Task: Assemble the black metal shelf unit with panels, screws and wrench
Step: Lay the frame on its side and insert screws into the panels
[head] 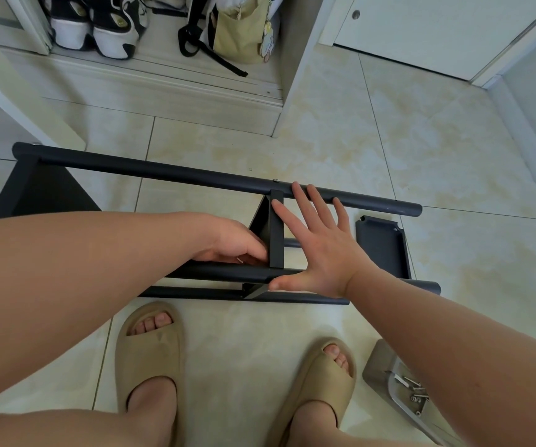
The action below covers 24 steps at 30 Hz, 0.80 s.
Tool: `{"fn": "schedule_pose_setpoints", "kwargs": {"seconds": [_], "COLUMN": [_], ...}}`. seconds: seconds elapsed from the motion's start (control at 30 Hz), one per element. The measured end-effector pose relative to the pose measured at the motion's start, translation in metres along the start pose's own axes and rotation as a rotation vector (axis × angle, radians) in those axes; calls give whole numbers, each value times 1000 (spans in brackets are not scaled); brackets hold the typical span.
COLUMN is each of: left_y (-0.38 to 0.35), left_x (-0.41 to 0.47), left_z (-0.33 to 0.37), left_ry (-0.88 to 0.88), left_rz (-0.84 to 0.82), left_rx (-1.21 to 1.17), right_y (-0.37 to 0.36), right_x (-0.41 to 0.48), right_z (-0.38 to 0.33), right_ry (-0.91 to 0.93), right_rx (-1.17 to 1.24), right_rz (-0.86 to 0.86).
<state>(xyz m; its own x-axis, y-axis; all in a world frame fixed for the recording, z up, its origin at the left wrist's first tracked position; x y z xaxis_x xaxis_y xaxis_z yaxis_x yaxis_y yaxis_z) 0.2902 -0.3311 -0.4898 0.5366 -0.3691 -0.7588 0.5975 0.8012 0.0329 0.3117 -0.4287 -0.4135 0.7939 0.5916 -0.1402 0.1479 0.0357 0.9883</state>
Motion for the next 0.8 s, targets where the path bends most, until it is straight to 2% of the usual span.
{"fn": "schedule_pose_setpoints", "kwargs": {"seconds": [0.4, 0.6, 0.8], "left_y": [-8, -3, -9], "left_x": [-4, -1, -5], "left_z": [-2, 2, -3], "left_ry": [27, -12, 22], "left_rz": [-110, -23, -139], "left_rx": [-72, 31, -49], "right_y": [1, 0, 0], "right_x": [0, 0, 1], "right_z": [0, 1, 1], "right_ry": [-5, -3, -4], "right_rx": [19, 19, 8], "right_rz": [13, 17, 10]}}
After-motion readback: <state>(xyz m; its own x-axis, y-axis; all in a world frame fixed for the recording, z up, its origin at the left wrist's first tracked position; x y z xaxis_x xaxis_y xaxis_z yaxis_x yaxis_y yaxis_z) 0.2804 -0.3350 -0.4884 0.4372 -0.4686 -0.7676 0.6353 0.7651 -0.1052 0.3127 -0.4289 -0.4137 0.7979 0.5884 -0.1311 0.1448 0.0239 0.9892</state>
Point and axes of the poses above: each hand's wrist, its own x-axis towards the middle knuckle, its own y-axis out of the back of the hand, z = x × y, the point moved 10 cm from there along x, towards the middle knuckle, and after that the axes turned 7 degrees about z, right-handed, at the moved point
